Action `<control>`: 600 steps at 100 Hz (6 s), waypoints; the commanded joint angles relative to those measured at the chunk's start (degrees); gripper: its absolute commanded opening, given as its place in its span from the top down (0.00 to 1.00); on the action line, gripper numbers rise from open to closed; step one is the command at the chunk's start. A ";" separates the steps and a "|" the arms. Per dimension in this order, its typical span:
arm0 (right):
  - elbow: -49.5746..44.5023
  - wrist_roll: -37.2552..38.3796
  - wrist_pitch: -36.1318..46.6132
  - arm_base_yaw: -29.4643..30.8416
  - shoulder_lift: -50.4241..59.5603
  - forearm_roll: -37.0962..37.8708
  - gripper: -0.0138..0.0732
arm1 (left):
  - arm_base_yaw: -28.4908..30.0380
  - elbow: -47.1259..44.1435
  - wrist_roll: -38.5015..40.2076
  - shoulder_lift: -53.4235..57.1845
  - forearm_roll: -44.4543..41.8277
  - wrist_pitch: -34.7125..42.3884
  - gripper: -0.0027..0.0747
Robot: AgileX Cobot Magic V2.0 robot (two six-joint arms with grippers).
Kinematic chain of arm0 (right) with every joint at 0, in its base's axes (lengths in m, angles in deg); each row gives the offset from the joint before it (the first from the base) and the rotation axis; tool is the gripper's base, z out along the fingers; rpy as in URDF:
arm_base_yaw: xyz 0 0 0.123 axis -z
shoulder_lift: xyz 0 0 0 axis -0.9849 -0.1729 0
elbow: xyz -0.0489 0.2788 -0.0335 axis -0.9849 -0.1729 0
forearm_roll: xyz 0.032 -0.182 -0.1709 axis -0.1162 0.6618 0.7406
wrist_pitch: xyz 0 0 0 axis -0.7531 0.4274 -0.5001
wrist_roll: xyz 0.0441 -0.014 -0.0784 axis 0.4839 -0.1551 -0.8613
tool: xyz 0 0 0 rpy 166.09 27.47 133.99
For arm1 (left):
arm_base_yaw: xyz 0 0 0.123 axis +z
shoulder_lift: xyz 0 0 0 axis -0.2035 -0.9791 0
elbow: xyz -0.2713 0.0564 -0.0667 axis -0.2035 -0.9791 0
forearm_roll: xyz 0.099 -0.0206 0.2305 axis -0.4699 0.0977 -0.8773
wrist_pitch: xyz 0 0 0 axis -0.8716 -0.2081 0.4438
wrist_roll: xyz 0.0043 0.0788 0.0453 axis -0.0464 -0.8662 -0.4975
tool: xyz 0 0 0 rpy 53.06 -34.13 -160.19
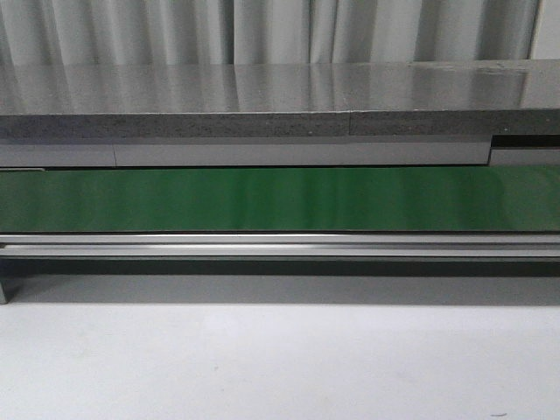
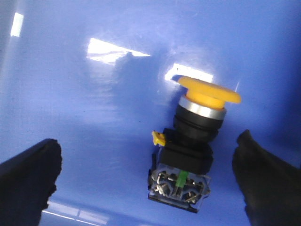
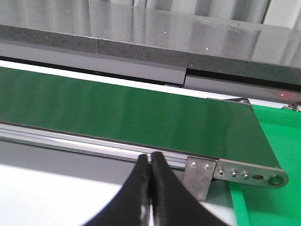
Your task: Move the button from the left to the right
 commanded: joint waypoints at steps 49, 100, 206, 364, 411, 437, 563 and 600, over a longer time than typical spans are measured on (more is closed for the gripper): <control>0.00 0.01 4.25 -0.01 0.83 0.55 0.92 | 0.13 1.63 -0.02 -1.70 1.70 2.04 0.08; 0.00 0.01 4.25 -0.01 0.83 0.55 0.92 | 0.13 1.63 -0.02 -1.82 2.28 1.54 0.77; 0.00 0.01 4.25 -0.01 0.83 0.55 0.92 | -10.12 8.32 -5.53 8.19 15.22 -6.42 0.96; 0.00 0.01 4.25 -0.01 0.83 0.55 0.92 | -14.34 2.13 -7.48 30.39 16.06 1.00 0.40; 0.00 0.01 4.25 -0.01 0.83 0.55 0.92 | -20.58 -28.58 -8.97 63.21 15.68 22.53 0.40; 0.00 0.01 4.25 -0.01 0.83 0.55 0.92 | -20.70 -42.17 -8.99 80.06 15.54 27.77 0.40; 0.00 0.01 4.25 -0.01 0.83 0.55 0.92 | -20.70 -55.96 -8.99 95.11 14.60 38.48 0.88; 0.00 0.01 5.41 -0.01 0.83 0.50 0.92 | -20.70 -55.96 -8.99 95.11 14.60 38.48 0.96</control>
